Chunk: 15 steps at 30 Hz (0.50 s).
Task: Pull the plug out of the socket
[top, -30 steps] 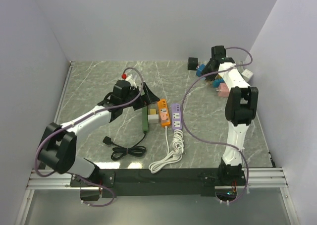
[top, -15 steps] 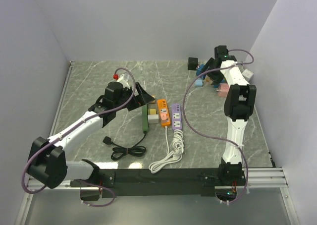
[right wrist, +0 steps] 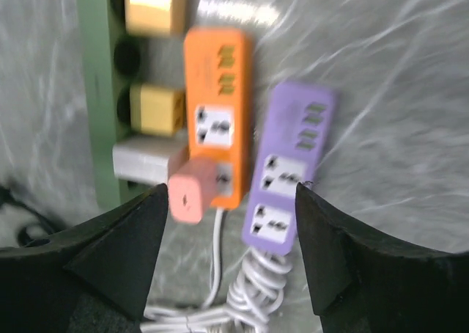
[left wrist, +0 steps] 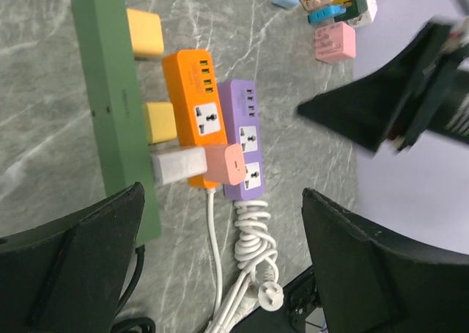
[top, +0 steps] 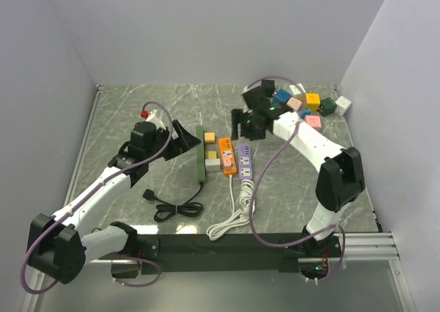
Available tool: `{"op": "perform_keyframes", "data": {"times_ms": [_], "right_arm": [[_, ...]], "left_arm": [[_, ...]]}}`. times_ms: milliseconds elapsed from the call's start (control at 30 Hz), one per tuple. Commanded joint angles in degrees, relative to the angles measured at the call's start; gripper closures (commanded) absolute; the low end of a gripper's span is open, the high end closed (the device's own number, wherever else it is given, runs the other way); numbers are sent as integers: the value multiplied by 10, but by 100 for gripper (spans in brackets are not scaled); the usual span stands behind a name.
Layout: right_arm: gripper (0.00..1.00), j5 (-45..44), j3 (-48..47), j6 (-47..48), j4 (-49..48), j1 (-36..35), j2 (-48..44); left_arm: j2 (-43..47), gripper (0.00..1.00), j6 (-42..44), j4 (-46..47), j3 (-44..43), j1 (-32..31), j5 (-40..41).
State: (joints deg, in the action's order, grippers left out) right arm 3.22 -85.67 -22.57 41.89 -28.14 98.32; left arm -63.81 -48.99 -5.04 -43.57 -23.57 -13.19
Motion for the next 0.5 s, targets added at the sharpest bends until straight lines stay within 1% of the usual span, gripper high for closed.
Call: {"op": "perform_keyframes", "data": {"times_ms": [0,200,333,467], "right_arm": [[25,-24,17,34,-9,-40,12],[31,-31,15,38,-16,-103,57],[33,-31,12,34,-20,-127,81],[39,-77,9,17,-10,-139,104]], "left_arm": [[42,5,5,-1,15,3,9],[85,5,2,-14,38,6,15],[99,4,4,-21,48,8,19],[107,4,4,-24,53,10,20]]}}
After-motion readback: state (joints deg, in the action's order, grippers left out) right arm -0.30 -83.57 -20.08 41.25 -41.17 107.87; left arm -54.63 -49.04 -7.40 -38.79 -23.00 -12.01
